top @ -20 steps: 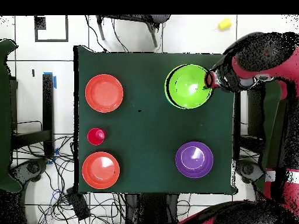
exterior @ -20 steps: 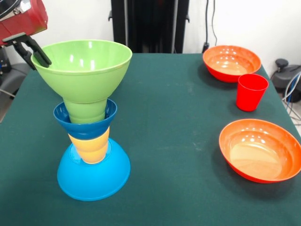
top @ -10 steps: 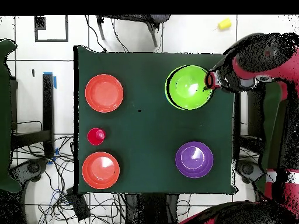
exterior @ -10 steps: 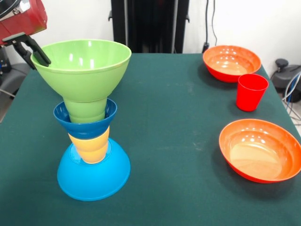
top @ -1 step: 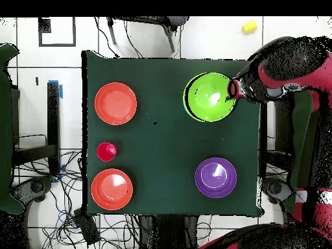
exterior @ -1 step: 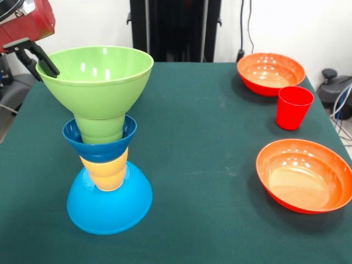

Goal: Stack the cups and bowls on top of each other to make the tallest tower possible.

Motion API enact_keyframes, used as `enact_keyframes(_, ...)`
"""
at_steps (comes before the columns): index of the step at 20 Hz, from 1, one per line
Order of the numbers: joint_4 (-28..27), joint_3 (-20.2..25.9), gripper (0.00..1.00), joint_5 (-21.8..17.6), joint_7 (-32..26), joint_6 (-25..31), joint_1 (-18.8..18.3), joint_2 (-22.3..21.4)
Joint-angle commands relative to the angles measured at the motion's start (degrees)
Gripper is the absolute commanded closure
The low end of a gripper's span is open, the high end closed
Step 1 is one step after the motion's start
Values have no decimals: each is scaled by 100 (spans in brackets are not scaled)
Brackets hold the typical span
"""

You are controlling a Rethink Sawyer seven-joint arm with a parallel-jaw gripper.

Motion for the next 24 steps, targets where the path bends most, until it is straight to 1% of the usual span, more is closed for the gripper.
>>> enact_keyframes(1, 145, 72, 100, -206, -937, -204, 127, 112)
enact_keyframes(7, 160, 50, 100, -267, -950, -319, 129, 133)
enact_keyframes(13, 24, 67, 100, -303, -920, -424, 179, 246)
enact_keyframes(24, -73, 86, 100, -322, -933, -474, 199, 312)
